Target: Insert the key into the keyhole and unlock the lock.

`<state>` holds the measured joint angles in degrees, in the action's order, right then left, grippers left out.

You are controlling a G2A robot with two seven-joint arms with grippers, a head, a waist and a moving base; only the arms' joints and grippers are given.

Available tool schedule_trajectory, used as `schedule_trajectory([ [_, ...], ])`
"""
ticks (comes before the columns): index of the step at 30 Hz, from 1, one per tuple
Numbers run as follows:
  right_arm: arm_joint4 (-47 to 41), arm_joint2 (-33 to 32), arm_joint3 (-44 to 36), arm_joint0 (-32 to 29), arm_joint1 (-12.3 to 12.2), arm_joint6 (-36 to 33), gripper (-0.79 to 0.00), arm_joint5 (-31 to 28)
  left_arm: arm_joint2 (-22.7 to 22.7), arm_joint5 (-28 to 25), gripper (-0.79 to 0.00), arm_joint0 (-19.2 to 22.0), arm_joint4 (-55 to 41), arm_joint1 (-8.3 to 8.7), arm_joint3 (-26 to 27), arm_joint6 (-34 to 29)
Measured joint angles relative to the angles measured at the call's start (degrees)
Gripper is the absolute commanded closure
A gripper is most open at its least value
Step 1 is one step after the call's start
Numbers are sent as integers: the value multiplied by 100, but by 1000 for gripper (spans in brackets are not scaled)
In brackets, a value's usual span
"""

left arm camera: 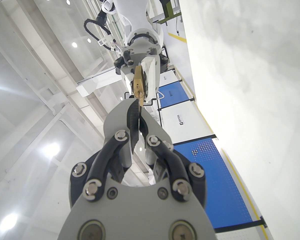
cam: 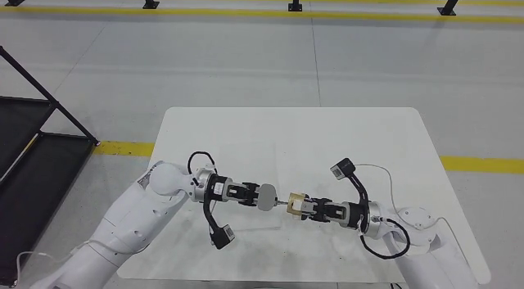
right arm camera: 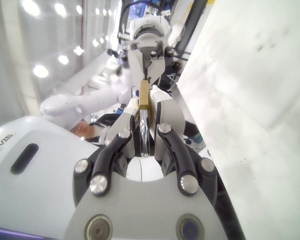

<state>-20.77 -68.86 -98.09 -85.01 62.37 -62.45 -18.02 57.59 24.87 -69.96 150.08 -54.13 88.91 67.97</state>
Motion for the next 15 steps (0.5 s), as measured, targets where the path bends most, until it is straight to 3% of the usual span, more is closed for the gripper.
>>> schedule_trajectory([
  [15, 209, 101, 11, 25, -38, 127, 0, 90, -116, -52, 0, 53, 123, -21, -33, -49],
])
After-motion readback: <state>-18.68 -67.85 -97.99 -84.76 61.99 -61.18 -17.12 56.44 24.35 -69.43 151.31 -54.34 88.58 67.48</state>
